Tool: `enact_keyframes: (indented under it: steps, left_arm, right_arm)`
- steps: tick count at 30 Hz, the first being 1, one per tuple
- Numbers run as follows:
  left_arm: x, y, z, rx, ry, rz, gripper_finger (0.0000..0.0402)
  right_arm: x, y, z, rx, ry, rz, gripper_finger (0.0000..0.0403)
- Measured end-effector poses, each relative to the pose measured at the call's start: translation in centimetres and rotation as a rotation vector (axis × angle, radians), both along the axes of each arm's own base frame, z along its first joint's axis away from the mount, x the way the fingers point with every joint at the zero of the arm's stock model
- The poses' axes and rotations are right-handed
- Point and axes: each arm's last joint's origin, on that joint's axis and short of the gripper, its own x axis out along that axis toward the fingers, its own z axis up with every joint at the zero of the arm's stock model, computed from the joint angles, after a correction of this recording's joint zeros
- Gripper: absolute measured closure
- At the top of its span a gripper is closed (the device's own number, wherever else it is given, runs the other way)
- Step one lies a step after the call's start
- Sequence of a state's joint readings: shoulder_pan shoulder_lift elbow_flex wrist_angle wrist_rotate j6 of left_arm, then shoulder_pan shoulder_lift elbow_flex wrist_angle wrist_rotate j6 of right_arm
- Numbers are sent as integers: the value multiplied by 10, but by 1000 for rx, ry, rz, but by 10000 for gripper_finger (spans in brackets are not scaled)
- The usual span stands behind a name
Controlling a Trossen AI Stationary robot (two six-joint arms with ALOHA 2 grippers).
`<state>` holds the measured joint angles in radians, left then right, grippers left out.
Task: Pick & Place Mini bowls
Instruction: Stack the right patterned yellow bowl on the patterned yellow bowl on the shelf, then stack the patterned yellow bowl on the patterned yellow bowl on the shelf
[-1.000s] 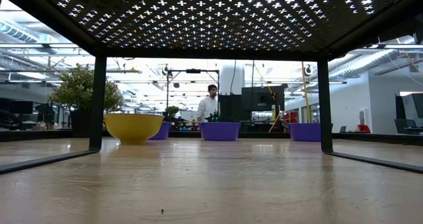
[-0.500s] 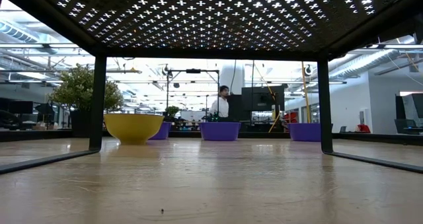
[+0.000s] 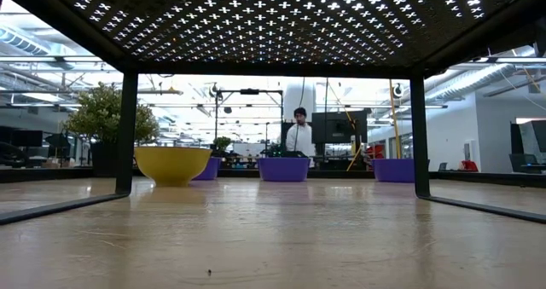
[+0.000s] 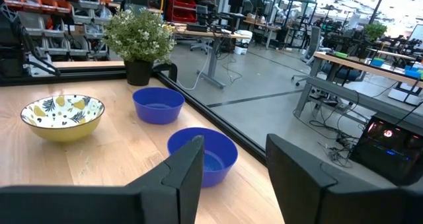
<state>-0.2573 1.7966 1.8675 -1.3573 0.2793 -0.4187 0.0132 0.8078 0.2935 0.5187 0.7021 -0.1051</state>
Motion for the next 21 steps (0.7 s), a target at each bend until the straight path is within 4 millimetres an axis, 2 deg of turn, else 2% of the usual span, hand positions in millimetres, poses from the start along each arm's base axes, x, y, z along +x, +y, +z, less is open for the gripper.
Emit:
enact_keyframes:
  steps: [7, 10, 21]
  left_arm:
    - [0, 1, 0, 7, 7, 10, 338]
    - [0, 1, 0, 9, 5, 28, 325]
    - [-1, 1, 0, 14, 11, 18, 200]
  right_arm:
    - [0, 0, 0, 0, 0, 0, 250]
    - [0, 0, 0, 0, 0, 0, 250]
    - [0, 0, 0, 0, 0, 0, 250]
